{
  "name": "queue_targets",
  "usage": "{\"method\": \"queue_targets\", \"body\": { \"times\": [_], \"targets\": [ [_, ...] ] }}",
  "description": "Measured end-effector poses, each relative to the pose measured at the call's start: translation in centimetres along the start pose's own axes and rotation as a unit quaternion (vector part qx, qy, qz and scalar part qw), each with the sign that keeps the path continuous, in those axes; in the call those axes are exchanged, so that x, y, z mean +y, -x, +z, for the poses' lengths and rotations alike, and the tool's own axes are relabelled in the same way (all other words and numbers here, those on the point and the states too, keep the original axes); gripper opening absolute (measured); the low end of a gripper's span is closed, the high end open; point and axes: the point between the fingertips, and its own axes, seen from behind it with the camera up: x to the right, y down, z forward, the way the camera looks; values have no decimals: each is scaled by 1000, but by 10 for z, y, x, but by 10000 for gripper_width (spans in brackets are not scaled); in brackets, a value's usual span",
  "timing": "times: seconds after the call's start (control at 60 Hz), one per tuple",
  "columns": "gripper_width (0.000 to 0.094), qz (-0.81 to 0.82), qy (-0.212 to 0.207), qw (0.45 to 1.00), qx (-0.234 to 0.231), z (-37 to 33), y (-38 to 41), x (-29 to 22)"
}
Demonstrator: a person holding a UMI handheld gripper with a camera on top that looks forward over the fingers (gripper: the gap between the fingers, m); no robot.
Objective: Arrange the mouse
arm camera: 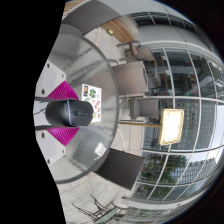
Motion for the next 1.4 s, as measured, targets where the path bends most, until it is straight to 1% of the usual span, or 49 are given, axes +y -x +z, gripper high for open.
{"method": "queue_targets", "body": {
  "times": [0.067, 0.083, 0.117, 0.133, 0.2, 0.233, 0.333, 0.367, 0.4, 0.433, 0.533, 0.583, 0.617, 0.667, 0.7, 0.75, 0.8, 0.883, 1.1, 1.2, 1.4],
  "targets": [
    [325, 4, 48, 999, -12, 23, 2, 57],
    [325, 8, 60, 998, -16, 29, 5, 60],
    [325, 9, 78, 997, -22, 35, 11, 114],
    [325, 11, 85, 996, -24, 41, 13, 109],
    [326, 17, 114, 993, -41, 55, 28, 140],
    [325, 20, 123, 991, -48, 57, 36, 163],
    [327, 12, 143, 988, -62, 67, 48, 194],
    [328, 4, 128, 990, -57, 69, 48, 192],
    [339, 9, 127, 990, -54, 69, 49, 196],
    [371, 8, 121, 991, -52, 69, 49, 194],
    [458, -6, 120, 992, -49, 71, 49, 194],
    [485, -9, 123, 991, -51, 74, 50, 195],
    [544, -12, 125, 990, -57, 71, 52, 193],
    [690, -18, 130, 989, -68, 66, 56, 192],
    [766, -19, 129, 989, -72, 62, 58, 188],
    [819, -19, 118, 990, -70, 53, 57, 175],
    [832, -16, 106, 992, -66, 47, 55, 162],
    [856, -16, 91, 994, -51, 12, 50, 136],
    [856, -7, 40, 999, -33, -81, 44, 79],
    [852, -13, 27, 999, -19, -117, 38, 70],
    [855, -11, 10, 1000, -7, -178, 41, 75]
  ]
}}
